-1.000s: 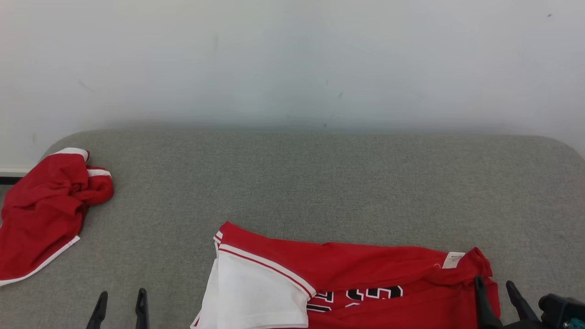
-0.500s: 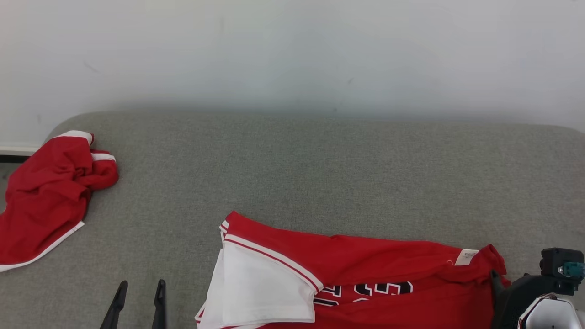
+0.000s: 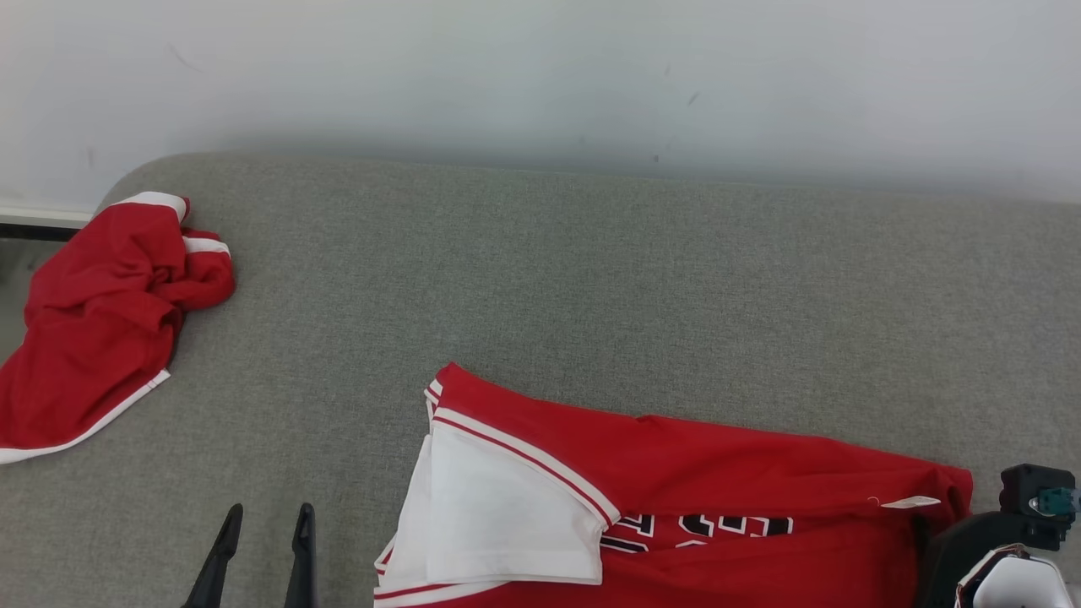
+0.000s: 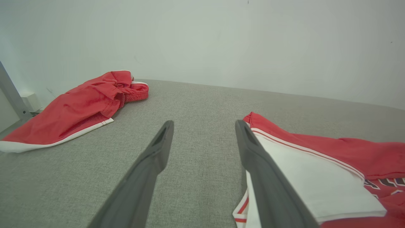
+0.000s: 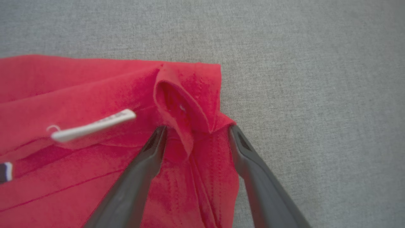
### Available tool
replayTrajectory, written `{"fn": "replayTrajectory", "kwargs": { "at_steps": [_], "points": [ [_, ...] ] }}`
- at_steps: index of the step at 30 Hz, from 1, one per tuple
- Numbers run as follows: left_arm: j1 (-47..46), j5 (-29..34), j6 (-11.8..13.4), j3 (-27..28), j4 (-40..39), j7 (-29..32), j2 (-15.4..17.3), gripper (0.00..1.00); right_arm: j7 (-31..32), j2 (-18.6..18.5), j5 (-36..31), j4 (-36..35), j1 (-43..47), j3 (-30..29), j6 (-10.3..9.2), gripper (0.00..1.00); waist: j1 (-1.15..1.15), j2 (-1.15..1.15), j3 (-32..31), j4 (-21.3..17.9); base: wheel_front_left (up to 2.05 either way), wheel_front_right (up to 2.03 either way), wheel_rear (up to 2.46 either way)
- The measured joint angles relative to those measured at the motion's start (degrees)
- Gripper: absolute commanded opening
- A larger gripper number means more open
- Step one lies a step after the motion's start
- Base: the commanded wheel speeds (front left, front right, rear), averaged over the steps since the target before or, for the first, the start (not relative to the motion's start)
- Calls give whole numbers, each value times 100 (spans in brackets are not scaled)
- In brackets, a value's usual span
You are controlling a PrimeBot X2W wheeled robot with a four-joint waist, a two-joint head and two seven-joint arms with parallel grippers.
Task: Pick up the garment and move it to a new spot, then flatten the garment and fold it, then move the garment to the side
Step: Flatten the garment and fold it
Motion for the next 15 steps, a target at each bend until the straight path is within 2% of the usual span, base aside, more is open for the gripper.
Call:
{"fn": "replayTrajectory", "kwargs": {
  "at_steps": [15],
  "points": [
    [-79, -11, 0, -71, 3, 0, 15, 100, 85, -15, 0, 509, -271, -265, 5, 100, -2, -1, 164, 31, 0, 0, 0]
  ]
}}
